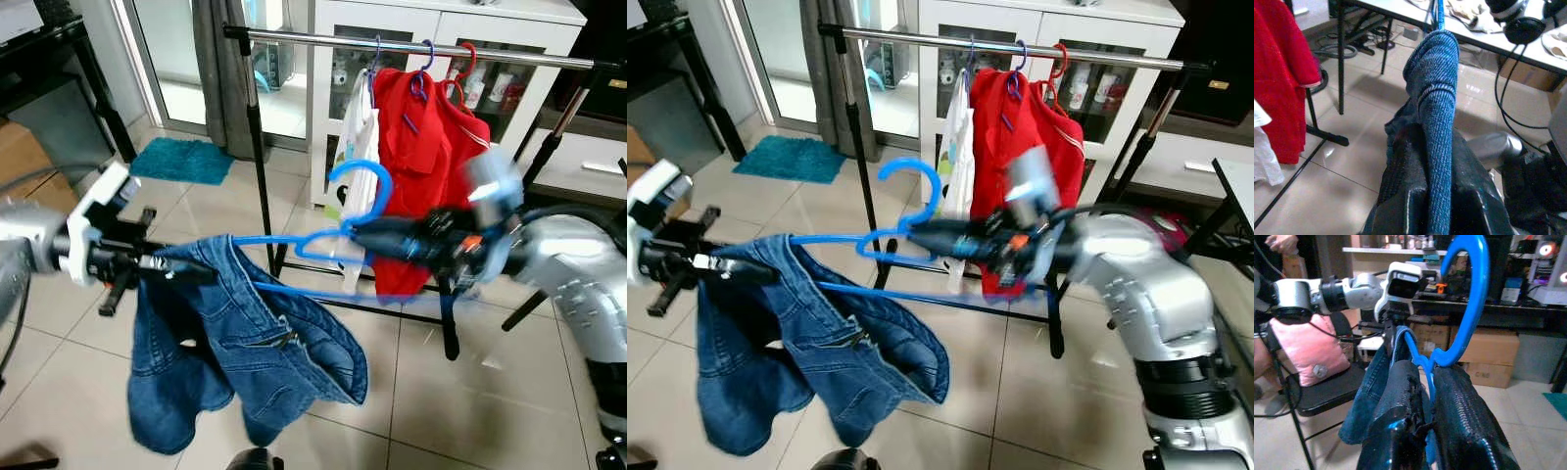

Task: Hang hanger

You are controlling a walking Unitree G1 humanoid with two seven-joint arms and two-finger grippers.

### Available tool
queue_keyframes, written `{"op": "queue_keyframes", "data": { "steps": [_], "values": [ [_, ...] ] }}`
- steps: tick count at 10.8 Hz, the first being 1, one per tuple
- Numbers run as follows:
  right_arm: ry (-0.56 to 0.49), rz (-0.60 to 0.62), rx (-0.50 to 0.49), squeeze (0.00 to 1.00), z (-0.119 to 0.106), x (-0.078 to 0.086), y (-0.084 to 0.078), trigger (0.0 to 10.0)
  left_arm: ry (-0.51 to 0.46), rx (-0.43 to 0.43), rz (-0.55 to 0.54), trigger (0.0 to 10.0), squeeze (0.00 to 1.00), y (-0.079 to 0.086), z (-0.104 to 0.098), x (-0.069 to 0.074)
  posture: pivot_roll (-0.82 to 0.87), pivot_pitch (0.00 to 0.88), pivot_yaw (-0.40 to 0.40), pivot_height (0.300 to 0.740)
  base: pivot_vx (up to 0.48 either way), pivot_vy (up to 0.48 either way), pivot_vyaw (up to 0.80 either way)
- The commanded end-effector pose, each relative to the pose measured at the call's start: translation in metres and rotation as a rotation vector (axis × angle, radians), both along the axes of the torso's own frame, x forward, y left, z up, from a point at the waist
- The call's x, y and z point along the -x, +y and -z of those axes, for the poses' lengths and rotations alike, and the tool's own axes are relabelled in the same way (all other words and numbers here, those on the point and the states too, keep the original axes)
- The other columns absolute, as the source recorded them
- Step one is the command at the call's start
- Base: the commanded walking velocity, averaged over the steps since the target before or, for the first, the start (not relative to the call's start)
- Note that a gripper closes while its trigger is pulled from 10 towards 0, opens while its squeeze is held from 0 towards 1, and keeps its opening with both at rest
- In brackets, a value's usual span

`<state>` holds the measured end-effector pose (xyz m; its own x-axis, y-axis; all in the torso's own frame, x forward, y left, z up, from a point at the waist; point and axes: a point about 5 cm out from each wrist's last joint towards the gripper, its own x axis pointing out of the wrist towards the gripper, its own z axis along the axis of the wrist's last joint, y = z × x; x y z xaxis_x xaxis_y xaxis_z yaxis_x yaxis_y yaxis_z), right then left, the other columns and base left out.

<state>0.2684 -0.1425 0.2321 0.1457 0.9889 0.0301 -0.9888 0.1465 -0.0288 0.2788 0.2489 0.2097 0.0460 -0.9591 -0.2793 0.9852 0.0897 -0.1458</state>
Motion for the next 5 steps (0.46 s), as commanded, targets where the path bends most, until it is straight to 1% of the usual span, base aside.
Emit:
{"op": "queue_keyframes", "data": {
  "steps": [1, 2, 3, 4, 5],
  "values": [
    [-0.015, 0.041, -0.026, 1.00, -0.002, 0.000, -0.006, 10.0, -0.040, 0.031, -0.041, 0.0, 0.00, 0.004, -0.009, -0.002, 0.01, 0.000, 0.022, 0.740, 0.000, 0.000, 0.00],
    [-0.015, 0.098, -0.035, 1.00, 0.003, 0.000, -0.014, 10.0, -0.046, 0.046, -0.091, 0.0, 0.00, 0.008, -0.008, -0.002, 0.01, 0.000, 0.024, 0.740, 0.000, 0.000, 0.00],
    [-0.016, 0.123, -0.042, 1.00, 0.004, 0.002, -0.020, 10.0, -0.053, 0.049, -0.130, 0.0, 0.00, 0.011, -0.009, -0.003, 0.01, 0.000, 0.026, 0.740, 0.000, 0.000, 0.00],
    [-0.008, 0.136, -0.060, 1.00, 0.003, 0.006, -0.027, 10.0, -0.076, 0.061, -0.178, 0.0, 0.00, 0.013, -0.010, -0.004, 0.01, 0.000, 0.025, 0.740, 0.000, 0.000, 0.00],
    [0.011, 0.117, -0.116, 1.00, -0.003, 0.015, -0.031, 10.0, -0.105, 0.071, -0.219, 0.0, 0.00, 0.011, -0.012, -0.008, 0.01, 0.000, 0.030, 0.740, 0.000, 0.000, 0.00]
  ]
}}
